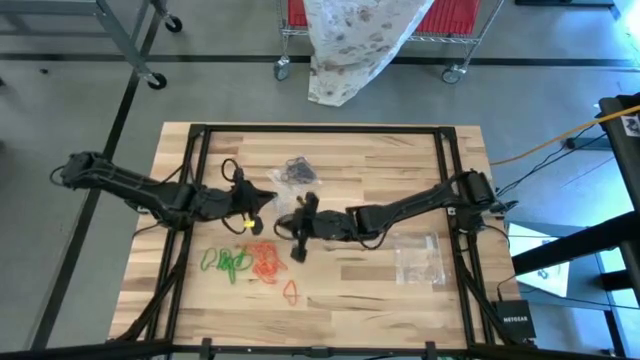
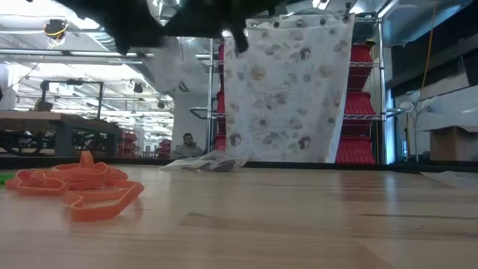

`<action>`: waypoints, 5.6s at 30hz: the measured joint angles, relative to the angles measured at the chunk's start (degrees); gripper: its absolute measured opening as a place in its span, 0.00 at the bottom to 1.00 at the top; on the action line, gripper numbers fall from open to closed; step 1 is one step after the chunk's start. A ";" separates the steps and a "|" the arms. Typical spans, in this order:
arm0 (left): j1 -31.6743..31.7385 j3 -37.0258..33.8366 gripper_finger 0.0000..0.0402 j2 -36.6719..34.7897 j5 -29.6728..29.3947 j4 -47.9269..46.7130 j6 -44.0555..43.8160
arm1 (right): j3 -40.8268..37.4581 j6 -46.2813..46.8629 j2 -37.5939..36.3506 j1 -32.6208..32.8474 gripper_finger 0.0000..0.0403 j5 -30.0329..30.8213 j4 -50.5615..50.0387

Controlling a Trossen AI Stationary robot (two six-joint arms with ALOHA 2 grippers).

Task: Sort rubber bands
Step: Open the transparent zip bag

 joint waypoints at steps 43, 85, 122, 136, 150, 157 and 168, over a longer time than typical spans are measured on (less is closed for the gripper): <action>-4.16 -1.11 0.00 -0.07 9.07 3.46 3.14 | -0.04 10.22 -11.80 -5.57 0.66 -7.33 -11.97; -4.12 -1.11 0.00 -0.07 9.09 3.28 3.12 | -0.04 11.42 -11.78 -5.46 0.71 -8.50 -11.90; -4.08 -1.11 0.00 -0.07 9.08 3.44 2.76 | -0.04 11.42 -11.76 -5.46 0.71 -8.04 -11.90; -4.08 -1.11 0.00 -0.07 9.07 3.46 3.05 | -0.04 10.81 -11.74 -5.57 0.71 -4.64 -11.58; -4.08 -1.11 0.00 -0.06 9.08 3.46 3.12 | -0.02 9.33 -11.74 -5.83 0.71 -6.53 -10.61; -4.08 -1.11 0.00 -0.07 9.07 3.46 3.12 | -0.02 7.83 -12.02 -5.79 0.71 -7.62 -10.41; -4.08 -1.13 0.00 -0.04 9.08 3.50 1.86 | -0.02 6.36 -22.57 -3.55 0.71 -12.80 -19.96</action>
